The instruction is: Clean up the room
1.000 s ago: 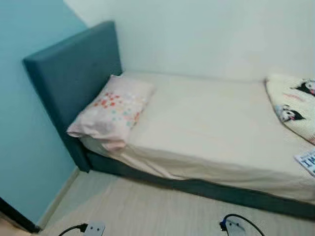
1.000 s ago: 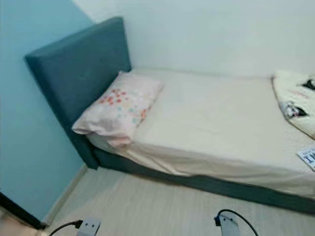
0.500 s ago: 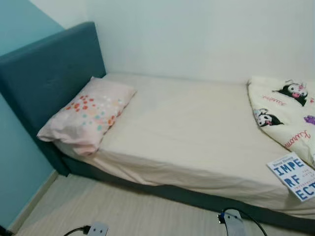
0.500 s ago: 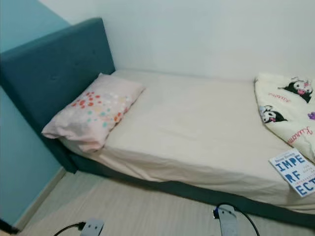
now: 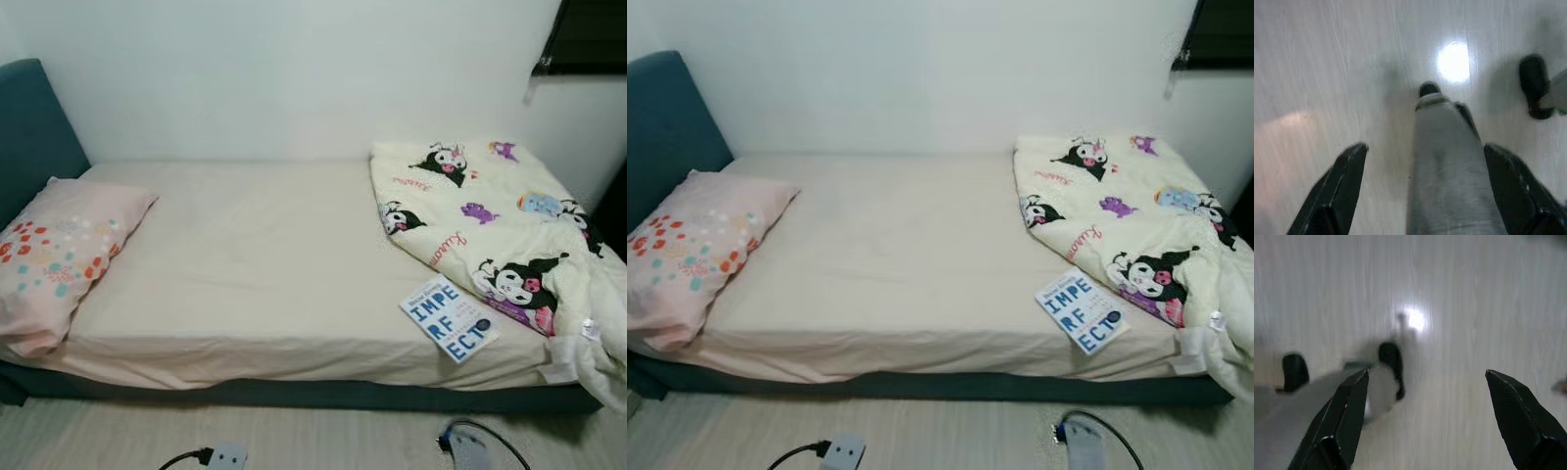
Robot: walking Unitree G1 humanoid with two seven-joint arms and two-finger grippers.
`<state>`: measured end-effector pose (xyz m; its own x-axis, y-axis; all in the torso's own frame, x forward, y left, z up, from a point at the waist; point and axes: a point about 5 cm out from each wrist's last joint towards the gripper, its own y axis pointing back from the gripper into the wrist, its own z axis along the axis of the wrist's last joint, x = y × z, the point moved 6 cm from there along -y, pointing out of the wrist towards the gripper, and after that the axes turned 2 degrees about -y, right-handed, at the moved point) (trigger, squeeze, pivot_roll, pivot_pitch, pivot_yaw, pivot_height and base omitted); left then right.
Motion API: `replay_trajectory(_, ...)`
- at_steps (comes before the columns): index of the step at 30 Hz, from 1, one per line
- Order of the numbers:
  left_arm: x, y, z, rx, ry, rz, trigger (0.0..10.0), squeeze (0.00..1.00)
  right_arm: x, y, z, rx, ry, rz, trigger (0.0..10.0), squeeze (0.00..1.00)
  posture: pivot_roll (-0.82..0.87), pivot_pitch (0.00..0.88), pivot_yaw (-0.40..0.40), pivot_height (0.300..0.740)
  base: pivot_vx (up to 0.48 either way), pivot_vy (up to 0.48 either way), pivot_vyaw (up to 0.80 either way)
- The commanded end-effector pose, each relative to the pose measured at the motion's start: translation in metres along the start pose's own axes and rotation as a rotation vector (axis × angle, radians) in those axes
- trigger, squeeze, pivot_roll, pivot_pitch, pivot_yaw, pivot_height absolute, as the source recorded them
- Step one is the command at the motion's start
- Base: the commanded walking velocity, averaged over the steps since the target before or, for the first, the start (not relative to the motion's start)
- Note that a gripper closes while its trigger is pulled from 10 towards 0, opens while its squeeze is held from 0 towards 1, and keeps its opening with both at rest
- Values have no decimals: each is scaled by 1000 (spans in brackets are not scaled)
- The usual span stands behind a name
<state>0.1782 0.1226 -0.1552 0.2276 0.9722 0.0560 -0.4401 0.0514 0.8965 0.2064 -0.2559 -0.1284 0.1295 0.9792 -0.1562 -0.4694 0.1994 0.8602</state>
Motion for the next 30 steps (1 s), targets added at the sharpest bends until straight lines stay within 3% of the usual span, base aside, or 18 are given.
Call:
replay_trajectory(1,3,0,-2,5,-7,6,10000,0,-1,0,7,-23,-39,-1,10000,0,-157,7,59,740,0,-480,0)
replay_trajectory(13,12,1,-7,11,-7,17,10000,0,3,0,28,-84,-38,19,10000,0,-161,6,57,740,0,-475,0)
replay_trajectory(23,12,1,-7,12,-9,17,10000,0,1,0,30,-87,11,10,10000,0,-163,8,57,740,0,-411,0)
replay_trajectory(30,15,1,-5,0,16,32,10000,0,2,0,33,-104,-52,19,10000,0,-165,9,58,740,0,0,0)
